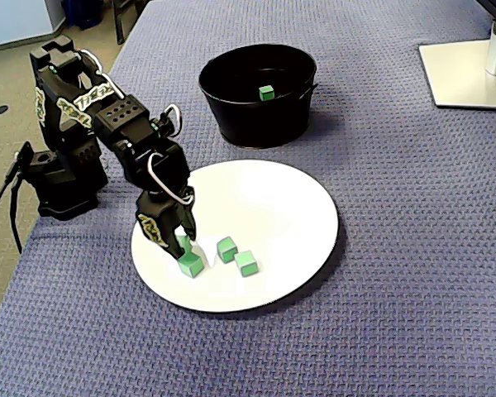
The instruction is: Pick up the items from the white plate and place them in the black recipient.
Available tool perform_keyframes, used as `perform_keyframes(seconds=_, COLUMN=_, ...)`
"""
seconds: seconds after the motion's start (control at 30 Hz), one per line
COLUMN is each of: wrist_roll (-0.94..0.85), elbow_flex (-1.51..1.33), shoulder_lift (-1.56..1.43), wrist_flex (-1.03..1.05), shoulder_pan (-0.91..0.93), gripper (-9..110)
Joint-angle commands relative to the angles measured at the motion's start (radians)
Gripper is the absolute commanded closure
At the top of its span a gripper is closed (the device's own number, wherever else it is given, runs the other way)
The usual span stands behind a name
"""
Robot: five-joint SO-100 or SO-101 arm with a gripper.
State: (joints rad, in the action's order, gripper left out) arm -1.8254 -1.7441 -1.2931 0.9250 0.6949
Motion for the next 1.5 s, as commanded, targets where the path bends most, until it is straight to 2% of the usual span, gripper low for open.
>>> perform_keyframes(seconds=0.0, wrist_roll=0.012, elbow_flex=-0.012, shoulder_lift=0.018, wrist_flex=-0.034, shoulder_pan=0.003, gripper=101)
perform_keyframes(seconds=0.37, wrist_roll=0.061, elbow_flex=0.011, shoulder_lift=-0.012, wrist_flex=0.011, shoulder_pan=-0.003, gripper=101)
perform_keyframes(seconds=0.53, wrist_roll=0.204, elbow_flex=0.259, shoulder_lift=-0.114, wrist_flex=0.38, shoulder_pan=-0.015, gripper=101)
perform_keyframes(seconds=0.67, wrist_roll=0.383, elbow_flex=0.517, shoulder_lift=-0.176, wrist_flex=0.698, shoulder_pan=-0.063, gripper=101)
perform_keyframes(seconds=0.8, wrist_roll=0.658, elbow_flex=0.695, shoulder_lift=-0.267, wrist_flex=0.807, shoulder_pan=-0.187, gripper=101)
perform_keyframes(seconds=0.93, wrist_roll=0.989, elbow_flex=0.822, shoulder_lift=-0.376, wrist_flex=0.701, shoulder_pan=-0.37, gripper=101)
perform_keyframes(seconds=1.07, wrist_roll=1.192, elbow_flex=0.819, shoulder_lift=-0.506, wrist_flex=0.449, shoulder_pan=-0.634, gripper=102)
perform_keyframes(seconds=1.17, wrist_roll=1.229, elbow_flex=0.684, shoulder_lift=-0.609, wrist_flex=0.196, shoulder_pan=-0.836, gripper=102)
perform_keyframes(seconds=1.3, wrist_roll=1.172, elbow_flex=0.408, shoulder_lift=-0.658, wrist_flex=-0.178, shoulder_pan=-1.083, gripper=102)
perform_keyframes(seconds=1.47, wrist_roll=1.213, elbow_flex=0.06, shoulder_lift=-0.571, wrist_flex=-0.482, shoulder_pan=-1.238, gripper=102)
